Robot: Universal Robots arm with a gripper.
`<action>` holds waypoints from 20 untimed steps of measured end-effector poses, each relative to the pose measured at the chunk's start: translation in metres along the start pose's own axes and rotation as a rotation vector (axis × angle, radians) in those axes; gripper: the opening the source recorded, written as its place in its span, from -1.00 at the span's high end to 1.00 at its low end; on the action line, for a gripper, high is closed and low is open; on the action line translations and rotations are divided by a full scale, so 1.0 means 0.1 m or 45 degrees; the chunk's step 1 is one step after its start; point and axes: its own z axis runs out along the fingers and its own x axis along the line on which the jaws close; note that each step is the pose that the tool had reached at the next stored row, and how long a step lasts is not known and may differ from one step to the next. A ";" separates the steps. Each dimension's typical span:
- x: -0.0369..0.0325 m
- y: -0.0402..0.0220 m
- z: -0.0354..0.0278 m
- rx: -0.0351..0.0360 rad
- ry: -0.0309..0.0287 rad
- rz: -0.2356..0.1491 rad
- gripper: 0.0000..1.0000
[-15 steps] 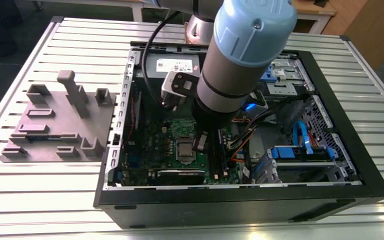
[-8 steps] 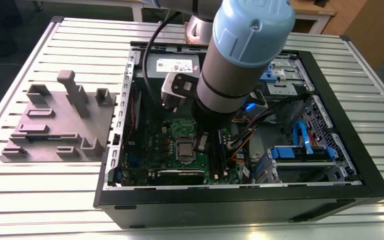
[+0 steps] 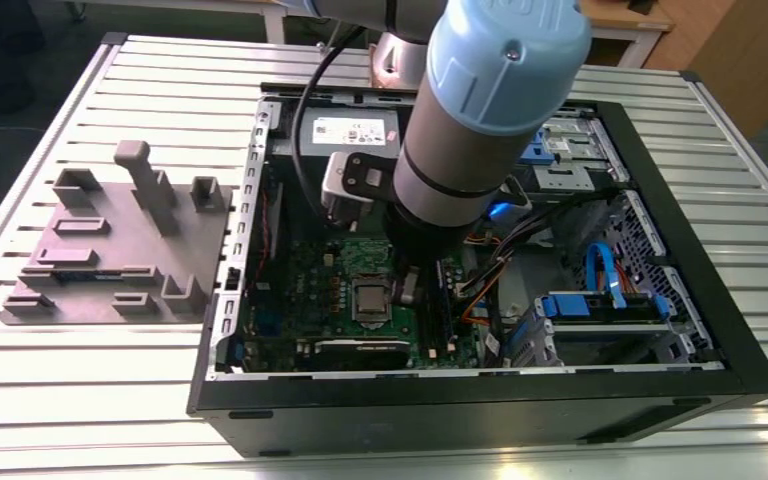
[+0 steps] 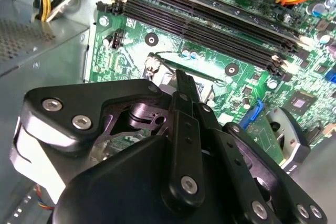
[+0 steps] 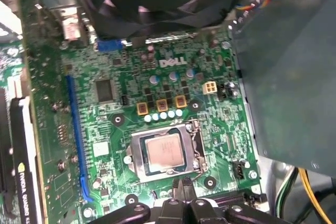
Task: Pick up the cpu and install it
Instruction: 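Install the first cpu locking lever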
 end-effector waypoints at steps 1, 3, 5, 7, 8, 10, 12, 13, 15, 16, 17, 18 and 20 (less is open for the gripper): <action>0.000 0.000 0.001 -0.0021 0.0018 -0.019 0.80; 0.001 0.000 0.001 -0.0033 0.0031 -0.030 0.80; 0.001 0.000 0.001 -0.0035 0.0031 -0.031 0.80; 0.000 -0.001 0.002 -0.0035 0.0030 -0.031 0.80; 0.000 -0.001 0.002 -0.0035 0.0030 -0.031 0.80; 0.000 -0.005 0.002 -0.0035 0.0027 -0.031 0.80; -0.002 -0.020 0.001 -0.0035 0.0027 -0.031 0.80; -0.003 -0.029 0.001 -0.0035 0.0029 -0.031 0.80; -0.006 -0.043 0.000 -0.0034 0.0030 -0.031 0.80; -0.006 -0.045 0.000 -0.0034 0.0029 -0.031 0.80; -0.006 -0.045 0.001 -0.0034 0.0030 -0.031 0.80; -0.003 -0.045 0.005 -0.0035 0.0031 -0.031 0.80; 0.004 -0.048 0.014 -0.0040 0.0054 -0.036 0.80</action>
